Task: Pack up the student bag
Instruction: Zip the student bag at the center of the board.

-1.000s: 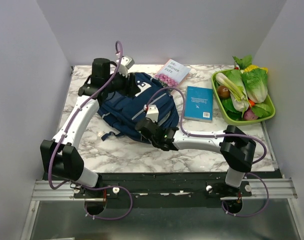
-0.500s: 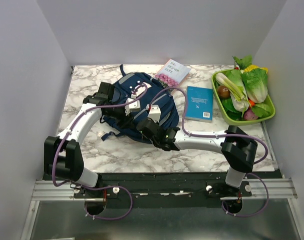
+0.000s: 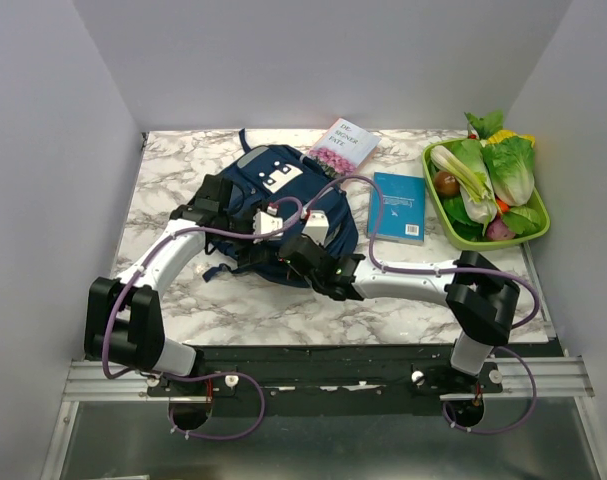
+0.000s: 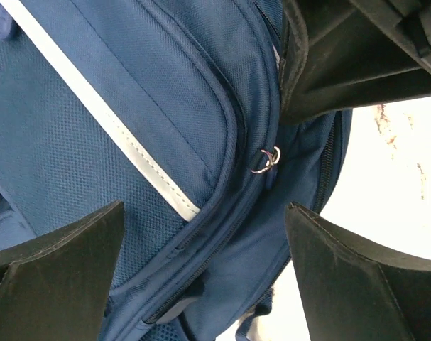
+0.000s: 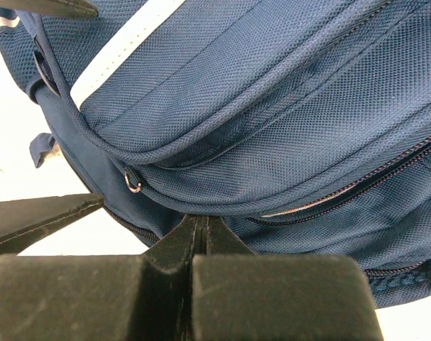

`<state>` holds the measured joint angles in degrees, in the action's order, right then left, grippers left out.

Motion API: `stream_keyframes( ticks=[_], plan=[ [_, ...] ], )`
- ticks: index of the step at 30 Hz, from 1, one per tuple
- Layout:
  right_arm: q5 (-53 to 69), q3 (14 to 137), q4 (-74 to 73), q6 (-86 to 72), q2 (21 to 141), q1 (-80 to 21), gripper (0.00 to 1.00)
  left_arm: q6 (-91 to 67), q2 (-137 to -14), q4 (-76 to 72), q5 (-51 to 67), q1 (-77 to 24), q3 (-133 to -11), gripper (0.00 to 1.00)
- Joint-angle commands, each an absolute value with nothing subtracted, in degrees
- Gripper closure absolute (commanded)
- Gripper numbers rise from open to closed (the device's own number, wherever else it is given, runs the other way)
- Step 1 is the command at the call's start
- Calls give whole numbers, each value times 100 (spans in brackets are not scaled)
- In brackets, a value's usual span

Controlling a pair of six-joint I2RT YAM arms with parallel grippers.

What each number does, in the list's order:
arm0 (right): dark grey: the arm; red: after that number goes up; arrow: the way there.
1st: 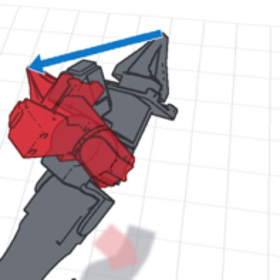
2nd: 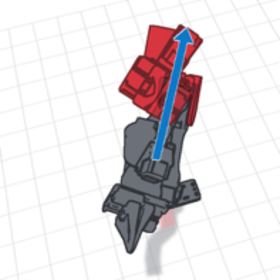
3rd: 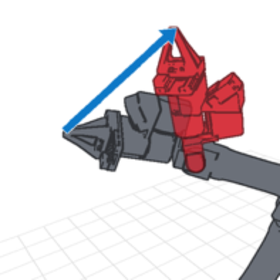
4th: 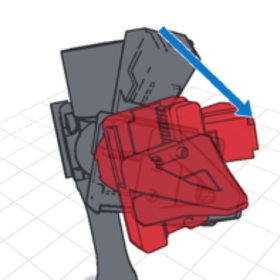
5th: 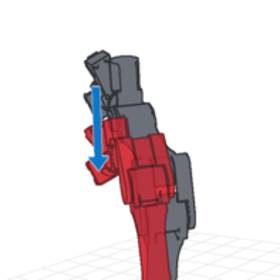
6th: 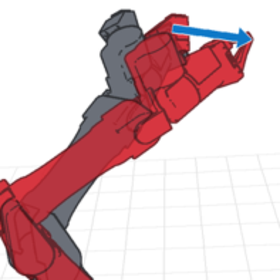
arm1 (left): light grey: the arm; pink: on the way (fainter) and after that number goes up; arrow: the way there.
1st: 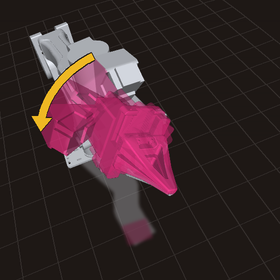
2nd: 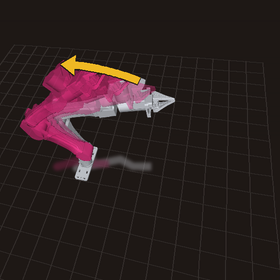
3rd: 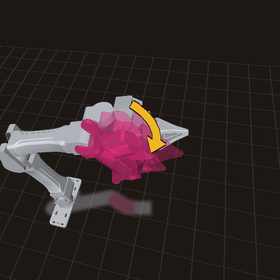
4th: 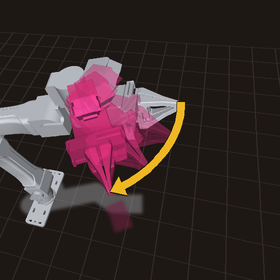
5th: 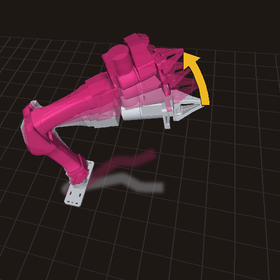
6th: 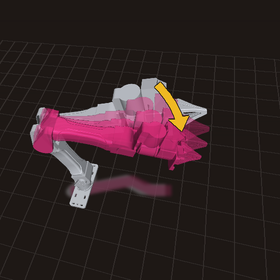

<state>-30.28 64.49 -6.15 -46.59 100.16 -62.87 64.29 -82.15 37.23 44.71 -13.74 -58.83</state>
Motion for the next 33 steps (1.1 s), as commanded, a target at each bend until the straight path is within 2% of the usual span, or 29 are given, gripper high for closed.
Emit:
stream_keyframes(
  ticks=[1, 7, 9, 10, 11, 13, 14, 16, 17, 23, 28, 29, 30, 31, 33],
  plan=[
    [-3261, 6337, -703, -4764, 9879, -6143, 99, 6505, -8007, 2787, 4351, -1529, -5696, 1],
    [-3217, 6302, -703, -4746, 9835, -6135, 99, 6267, -8182, 2619, 4359, -1591, -5976, 17],
    [-3234, 6249, -703, -4755, 9809, -6144, 99, 6275, -8287, 2776, 4342, -1608, -6081, 29],
    [-3252, 6223, -703, -4755, 9791, -6144, 99, 6284, -8323, 2856, 4324, -1617, -6186, 35],
    [-3261, 6205, -703, -4764, 9782, -6144, 99, 6397, -8358, 2952, 4316, -1617, -6240, 52],
    [-3269, 6161, -703, -4772, 9730, -6135, 99, 6477, -8437, 3181, 4315, -1626, -6336, 70],
    [-3287, 6152, -703, -4781, 9721, -6135, 99, 6460, -8455, 3216, 4289, -1626, -6354, 83],
    [-3322, 6135, -721, -4799, 9695, -6126, 99, 6469, -8499, 3330, 4263, -1679, -6415, 92],
    [-3331, 6143, -729, -4808, 9686, -6126, 99, 6460, -8516, 3366, 4237, -1705, -6442, 100],
    [-3480, 6161, -817, -4921, 9607, -6126, 99, 6170, -8604, 3691, 4271, -1889, -6802, 100],
    [-3630, 6583, -1582, -5046, 9782, -6117, 99, 5732, -8403, 3367, 4070, -2083, -6829, 100],
    [-3412, 6618, -1547, -4854, 9765, -6126, 92, 5356, -8385, 3279, 4026, -2118, -6899, 100],
    [-3288, 6575, -1268, -4721, 9652, -6126, 76, 5205, -8350, 3165, 4017, -2127, -6969, 100],
    [-3174, 6505, -1126, -4615, 9555, -6117, 44, 5073, -8341, 3147, 4025, -2127, -7048, 100],
    [-3050, 6303, -845, -4544, 9388, -6126, 28, 4589, -8358, 3120, 4052, -2127, -7320, 100]
  ],
)
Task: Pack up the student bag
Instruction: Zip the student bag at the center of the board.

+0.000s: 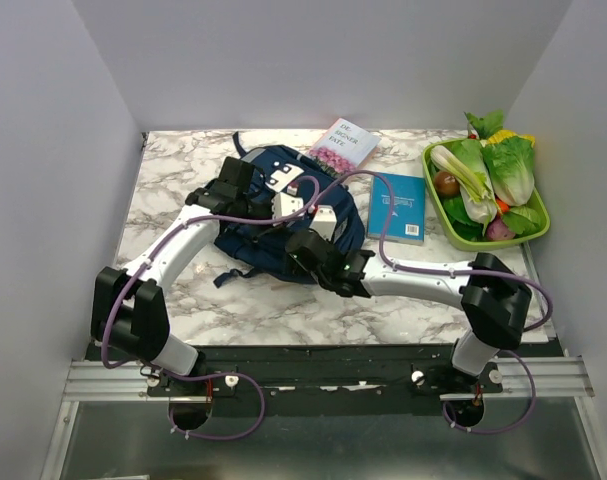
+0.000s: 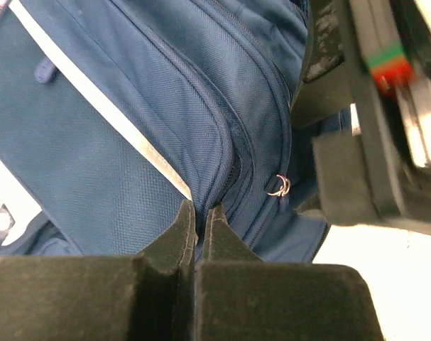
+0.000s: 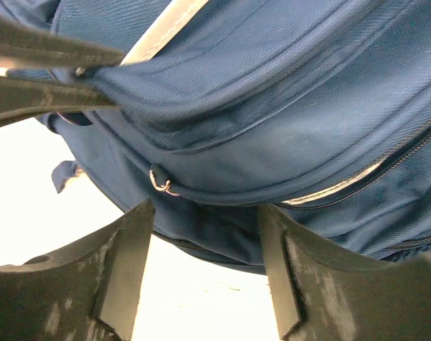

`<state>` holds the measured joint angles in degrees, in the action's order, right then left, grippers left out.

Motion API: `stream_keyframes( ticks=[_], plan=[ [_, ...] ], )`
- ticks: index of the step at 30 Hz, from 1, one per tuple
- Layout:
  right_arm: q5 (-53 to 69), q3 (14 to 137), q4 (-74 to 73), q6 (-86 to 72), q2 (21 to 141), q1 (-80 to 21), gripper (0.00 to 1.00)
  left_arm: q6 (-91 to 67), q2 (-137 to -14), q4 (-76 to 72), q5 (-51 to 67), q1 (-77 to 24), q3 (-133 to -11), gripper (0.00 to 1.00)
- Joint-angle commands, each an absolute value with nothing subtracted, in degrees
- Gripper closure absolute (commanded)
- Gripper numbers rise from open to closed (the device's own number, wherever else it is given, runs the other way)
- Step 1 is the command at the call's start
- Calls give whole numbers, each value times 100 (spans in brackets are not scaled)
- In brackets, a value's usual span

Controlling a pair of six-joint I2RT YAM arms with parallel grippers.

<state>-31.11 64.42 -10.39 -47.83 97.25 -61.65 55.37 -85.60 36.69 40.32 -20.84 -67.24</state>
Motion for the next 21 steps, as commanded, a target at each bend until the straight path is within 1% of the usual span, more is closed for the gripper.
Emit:
stream_keyframes(
  ticks=[1, 3, 6, 9, 16, 21],
  plan=[
    [-3067, 6267, -826, -4570, 9256, -6117, 21, 4423, -8358, 3085, 4060, -2127, -7391, 100],
    [-3111, 6197, -809, -4702, 9150, -6126, 20, 3984, -8393, 3050, 4034, -2136, -7593, 100],
    [-3330, 6030, -835, -4939, 9027, -6126, 21, 3492, -8464, 3050, 3920, -2153, -7839, 100],
    [-3524, 6012, -1062, -5185, 9018, -6126, 23, 3323, -8490, 3050, 3859, -2162, -7971, 100],
    [-3805, 6143, -1371, -5344, 8886, -6152, 34, 2813, -8596, 2980, 3517, -2337, -8209, 100],
    [-4420, 6407, -1924, -5370, 8693, -6319, 35, 2584, -8797, 2953, 3243, -2584, -8367, 100]
  ],
)
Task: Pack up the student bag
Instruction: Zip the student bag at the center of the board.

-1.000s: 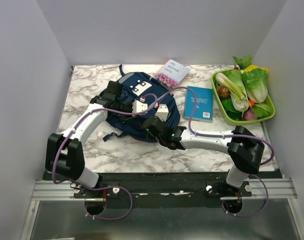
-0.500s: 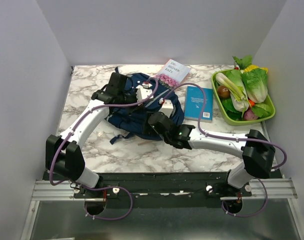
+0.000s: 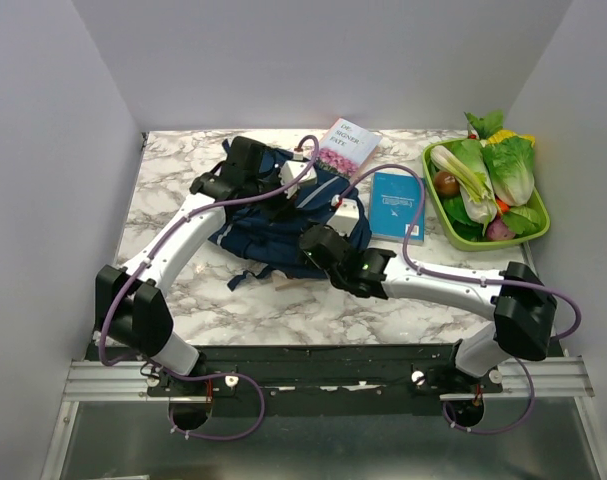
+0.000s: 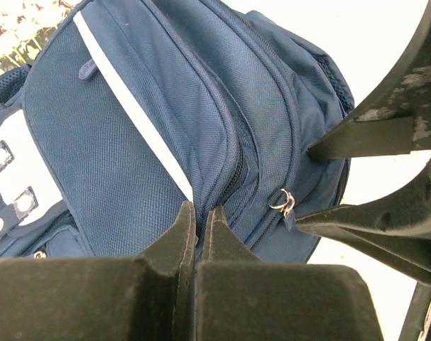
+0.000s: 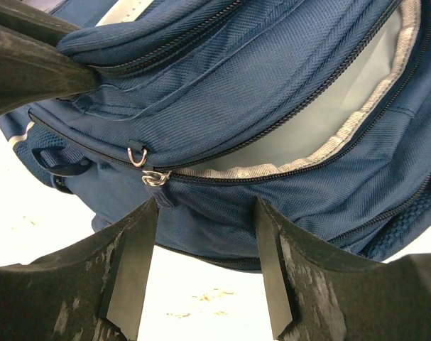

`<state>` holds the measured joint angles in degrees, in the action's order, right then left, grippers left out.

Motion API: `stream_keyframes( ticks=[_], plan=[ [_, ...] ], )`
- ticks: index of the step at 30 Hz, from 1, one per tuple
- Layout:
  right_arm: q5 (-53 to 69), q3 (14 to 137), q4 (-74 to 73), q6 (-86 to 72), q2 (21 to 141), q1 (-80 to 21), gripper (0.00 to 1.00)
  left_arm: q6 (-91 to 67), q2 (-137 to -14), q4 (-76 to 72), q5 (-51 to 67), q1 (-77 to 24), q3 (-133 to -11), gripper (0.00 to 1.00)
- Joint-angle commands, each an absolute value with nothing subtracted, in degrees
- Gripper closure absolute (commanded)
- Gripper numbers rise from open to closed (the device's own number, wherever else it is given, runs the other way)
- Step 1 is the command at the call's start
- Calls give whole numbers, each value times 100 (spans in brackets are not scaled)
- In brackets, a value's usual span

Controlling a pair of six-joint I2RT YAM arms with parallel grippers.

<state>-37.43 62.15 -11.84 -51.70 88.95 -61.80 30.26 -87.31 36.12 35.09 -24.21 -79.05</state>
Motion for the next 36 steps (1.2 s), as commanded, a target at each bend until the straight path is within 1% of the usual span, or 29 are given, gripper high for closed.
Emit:
stream_keyframes(
  ticks=[1, 6, 10, 14, 17, 22, 36],
  plan=[
    [-4464, 6425, -1933, -5370, 8605, -6372, 35, 2558, -8841, 2979, 3226, -2593, -8411, 100],
    [-4474, 6390, -1960, -5387, 8394, -6460, 35, 2566, -8938, 3067, 3129, -2628, -8525, 100],
    [-4316, 6398, -1811, -5353, 8437, -6469, 38, 2601, -8912, 3067, 3111, -2637, -8482, 100],
    [-4255, 6425, -1592, -5204, 8473, -6521, 38, 2645, -8903, 3138, 3129, -2672, -8481, 100],
    [-4175, 6407, -1257, -5054, 8613, -6513, 39, 2646, -8903, 3155, 3138, -2689, -8490, 100],
    [-4087, 6740, -1222, -4992, 9113, -6443, 41, 2610, -8860, 3173, 3173, -2725, -8490, 100],
    [-4025, 7145, -1204, -5019, 9746, -6240, 48, 2549, -8737, 3269, 3287, -2733, -8473, 100]
  ],
)
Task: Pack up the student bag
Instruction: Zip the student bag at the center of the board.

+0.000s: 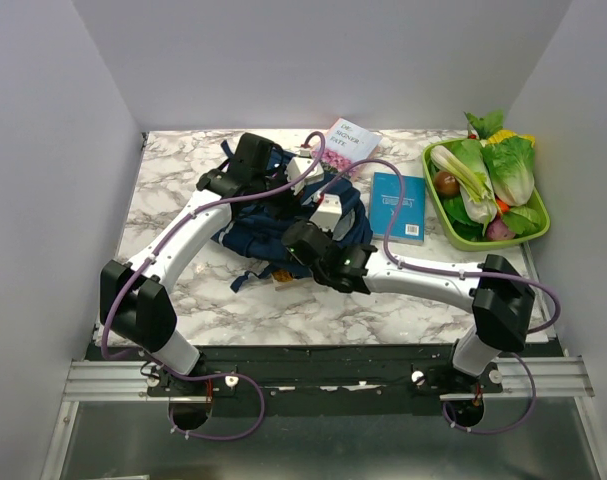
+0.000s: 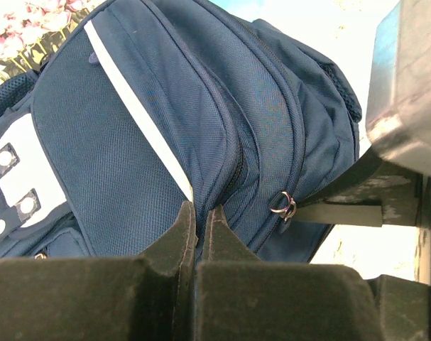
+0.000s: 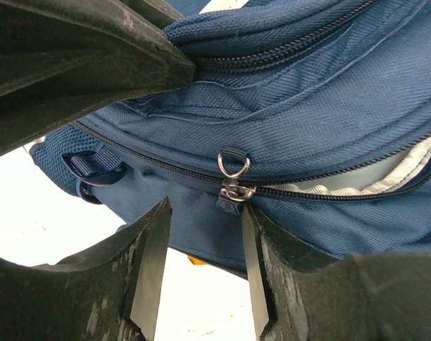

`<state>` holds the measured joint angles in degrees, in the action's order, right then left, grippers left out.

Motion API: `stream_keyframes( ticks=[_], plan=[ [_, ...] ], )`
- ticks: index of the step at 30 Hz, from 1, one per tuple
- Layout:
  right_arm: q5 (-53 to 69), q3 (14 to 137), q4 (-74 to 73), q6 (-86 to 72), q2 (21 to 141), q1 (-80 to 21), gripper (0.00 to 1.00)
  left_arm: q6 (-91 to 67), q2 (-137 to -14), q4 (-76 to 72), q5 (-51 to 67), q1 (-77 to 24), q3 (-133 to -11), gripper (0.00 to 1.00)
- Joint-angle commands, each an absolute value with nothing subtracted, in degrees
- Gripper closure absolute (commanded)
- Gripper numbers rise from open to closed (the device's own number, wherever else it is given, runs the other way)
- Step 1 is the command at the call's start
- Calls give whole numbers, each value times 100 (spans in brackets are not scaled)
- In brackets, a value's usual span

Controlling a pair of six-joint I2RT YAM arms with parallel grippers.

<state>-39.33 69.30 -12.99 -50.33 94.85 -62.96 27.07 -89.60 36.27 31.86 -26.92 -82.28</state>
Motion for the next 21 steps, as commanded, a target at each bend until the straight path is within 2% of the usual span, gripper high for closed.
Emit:
stream_keyframes(
  ticks=[1, 7, 10, 11, 16, 17, 19, 21],
  plan=[
    [-4025, 7154, -1204, -5027, 9773, -6223, 48, 2549, -8719, 3287, 3305, -2742, -8473, 100],
    [-4219, 7269, -1204, -4931, 9958, -6170, 53, 2522, -8569, 3322, 3463, -2733, -8324, 100],
    [-4298, 7234, -1204, -4922, 9941, -6170, 59, 2540, -8534, 3322, 3498, -2742, -8271, 100],
    [-4333, 7190, -1204, -4922, 9906, -6161, 64, 2540, -8534, 3331, 3515, -2742, -8236, 100],
    [-4430, 7049, -1204, -4948, 9747, -6144, 81, 2549, -8490, 3305, 3612, -2742, -8130, 100],
    [-4438, 7031, -1204, -4940, 9730, -6135, 88, 2540, -8482, 3305, 3604, -2742, -8095, 100],
    [-4430, 6996, -1213, -4931, 9668, -6126, 96, 2584, -8455, 3305, 3560, -2742, -8042, 100],
    [-4369, 6935, -1222, -4922, 9607, -6135, 99, 2654, -8420, 3296, 3525, -2742, -7954, 100]
  ],
)
